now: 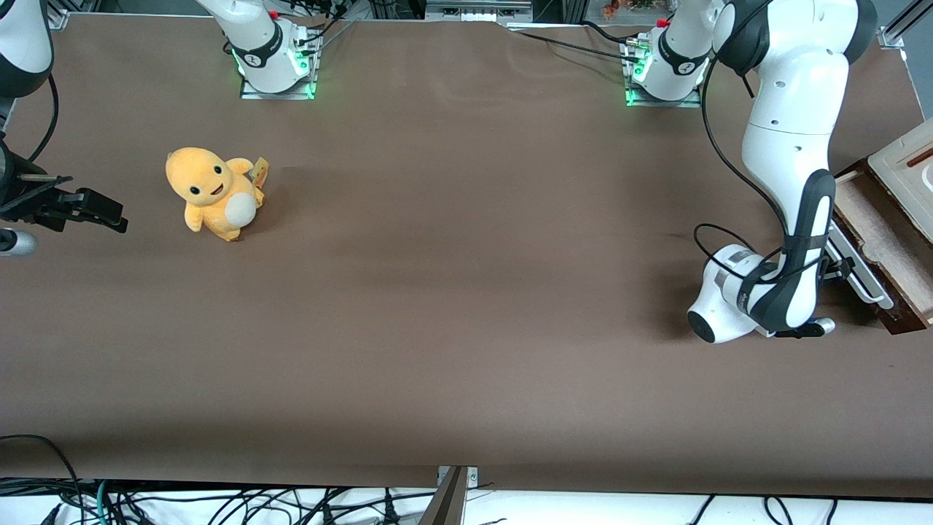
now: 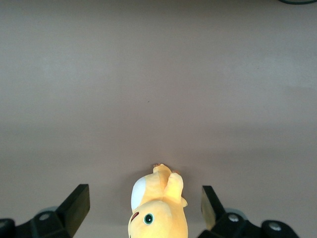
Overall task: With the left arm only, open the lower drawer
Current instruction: 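Pull the handle outward with the left gripper, sliding the drawer open, then open the left gripper to release the white handle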
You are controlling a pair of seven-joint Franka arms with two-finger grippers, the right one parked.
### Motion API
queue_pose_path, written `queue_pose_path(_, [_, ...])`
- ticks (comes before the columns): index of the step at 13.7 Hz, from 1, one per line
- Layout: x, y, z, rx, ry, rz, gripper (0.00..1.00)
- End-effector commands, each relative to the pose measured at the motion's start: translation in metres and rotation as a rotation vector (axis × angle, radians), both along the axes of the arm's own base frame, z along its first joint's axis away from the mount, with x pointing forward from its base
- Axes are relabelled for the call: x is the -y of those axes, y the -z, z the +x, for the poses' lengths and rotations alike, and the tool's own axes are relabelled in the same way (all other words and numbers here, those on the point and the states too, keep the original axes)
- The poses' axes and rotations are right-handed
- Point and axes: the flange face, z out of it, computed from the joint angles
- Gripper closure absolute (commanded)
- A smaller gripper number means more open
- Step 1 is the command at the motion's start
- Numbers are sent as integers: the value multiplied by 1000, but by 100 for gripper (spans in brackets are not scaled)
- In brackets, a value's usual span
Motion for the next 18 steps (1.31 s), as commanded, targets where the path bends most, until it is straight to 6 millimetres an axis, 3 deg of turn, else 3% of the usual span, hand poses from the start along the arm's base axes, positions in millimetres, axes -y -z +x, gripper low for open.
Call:
queue_pose_path(1, [11,-4,3,-23,-28,-20,81])
queue_pose_path(6, [13,-3,3,-23,-30,-26,81])
queue_pose_path(13, [14,-2,2,-24,-39,-36,73])
queue_pose_path(14, [13,-2,2,-24,-39,-36,53])
queue_pose_path(15, [14,-2,2,-24,-36,-35,43])
queue_pose_path(17, [13,-3,3,-21,-32,-30,0])
queue_pose_path(18, [22,-3,3,-23,-20,-33,0])
